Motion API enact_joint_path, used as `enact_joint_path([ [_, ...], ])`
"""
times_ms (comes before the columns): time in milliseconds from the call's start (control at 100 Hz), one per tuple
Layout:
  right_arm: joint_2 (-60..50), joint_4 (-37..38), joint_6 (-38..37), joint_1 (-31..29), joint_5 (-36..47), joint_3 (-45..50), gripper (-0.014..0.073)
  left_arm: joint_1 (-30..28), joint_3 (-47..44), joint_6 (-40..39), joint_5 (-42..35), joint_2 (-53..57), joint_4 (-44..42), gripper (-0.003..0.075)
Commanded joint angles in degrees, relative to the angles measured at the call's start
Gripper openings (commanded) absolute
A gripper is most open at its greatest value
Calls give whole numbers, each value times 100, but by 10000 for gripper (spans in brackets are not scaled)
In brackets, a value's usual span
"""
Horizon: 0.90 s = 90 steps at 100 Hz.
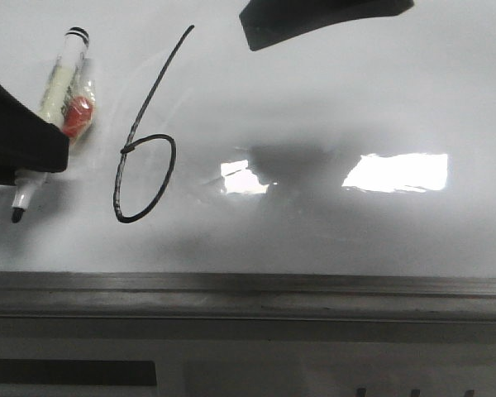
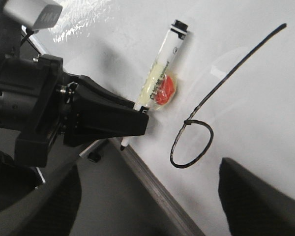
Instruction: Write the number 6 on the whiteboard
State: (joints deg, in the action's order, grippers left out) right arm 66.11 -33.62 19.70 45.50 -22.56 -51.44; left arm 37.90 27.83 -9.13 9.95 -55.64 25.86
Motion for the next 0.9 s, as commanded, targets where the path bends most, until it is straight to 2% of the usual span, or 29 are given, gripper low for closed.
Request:
enact_joint_path([
  [0,-149,-96,28,-40,296,-151,520,-26,200,-42,-336,74,-20,-20],
  [510,-149,-96,28,-40,263,-151,520,-333,164,-42,-425,74,79,-13],
  [580,-149,-96,28,-40,263,-151,520,-333,164,-42,-436,74,79,50],
  [680,-149,-96,28,-40,263,-151,520,-333,164,-42,-436,74,139,249],
  [750,-149,-96,28,-40,263,-151,520,-333,164,-42,-436,74,164,349],
  [800,-149,-96,28,-40,263,-151,520,-333,164,-42,-436,85,164,374],
  [890,-149,-96,28,-40,263,-151,520,-333,164,-42,-436,108,154,374],
])
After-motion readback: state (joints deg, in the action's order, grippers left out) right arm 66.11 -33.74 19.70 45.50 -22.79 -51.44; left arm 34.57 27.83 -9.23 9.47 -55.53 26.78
